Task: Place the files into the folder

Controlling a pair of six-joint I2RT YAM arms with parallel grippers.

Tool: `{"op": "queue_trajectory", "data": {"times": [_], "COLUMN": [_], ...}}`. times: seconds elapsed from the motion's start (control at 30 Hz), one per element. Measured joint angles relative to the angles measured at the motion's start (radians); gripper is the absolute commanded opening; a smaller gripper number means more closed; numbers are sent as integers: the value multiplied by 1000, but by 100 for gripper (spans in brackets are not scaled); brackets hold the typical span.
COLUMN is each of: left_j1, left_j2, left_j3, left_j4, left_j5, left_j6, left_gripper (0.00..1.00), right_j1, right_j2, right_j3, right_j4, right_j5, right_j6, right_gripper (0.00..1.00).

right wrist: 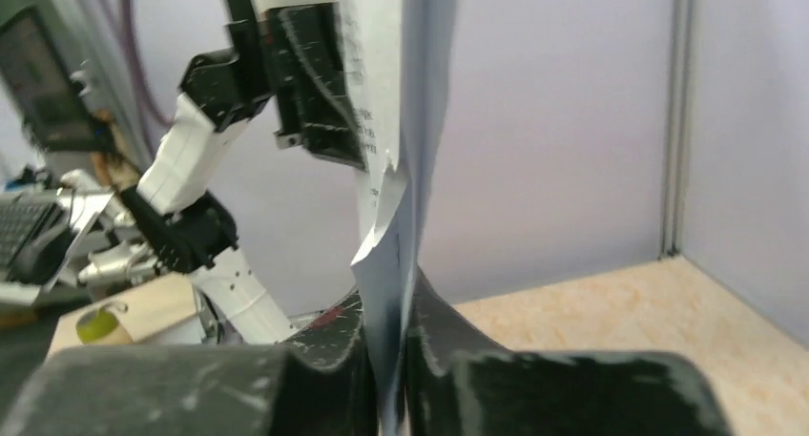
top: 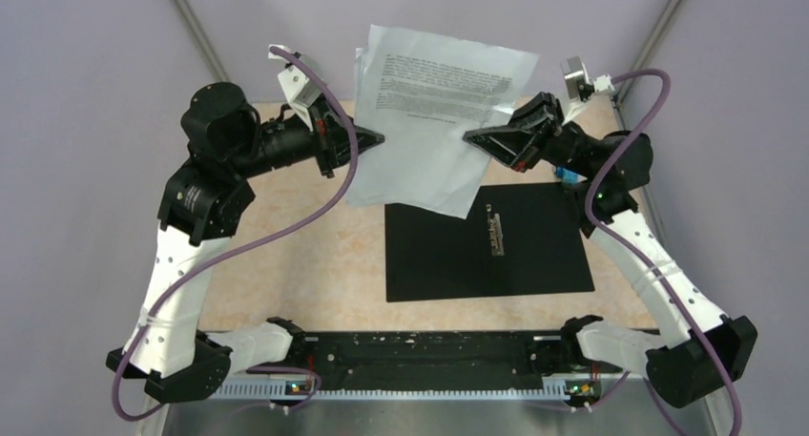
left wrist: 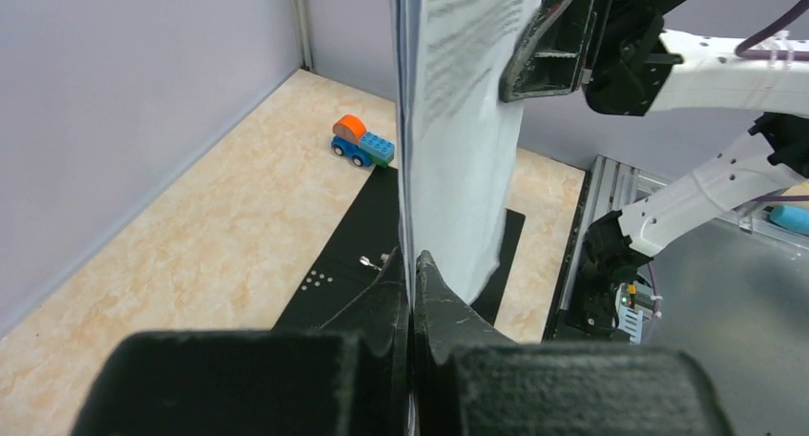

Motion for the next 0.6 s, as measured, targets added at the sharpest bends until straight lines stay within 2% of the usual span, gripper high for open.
{"op": "queue_trajectory", "data": {"times": [0.03, 0.13, 0.3, 0.4, 0.6], "left_j1": [1, 2, 3, 3, -10], "left_j2": [0, -6, -56, -102, -141], "left_j3": [-8, -50, -209, -366, -748], "left_j4": [3, 34, 125, 238, 611], "left_j5": [-6, -20, -78, -138, -238], "left_j6": [-1, -8, -21, -37, -98], "left_gripper": [0, 0, 0, 0, 0], "right_j1": [4, 32, 143, 169, 172], "right_j2": [-10, -21, -40, -73, -125], "right_j3": [3, 30, 48, 16, -134], "right_j4": [-68, -262, -543, -608, -586], "right_j5": [30, 137, 397, 503, 596], "right_j6": [-45, -176, -414, -512, -615], "right_gripper": [0, 0, 0, 0, 0]}}
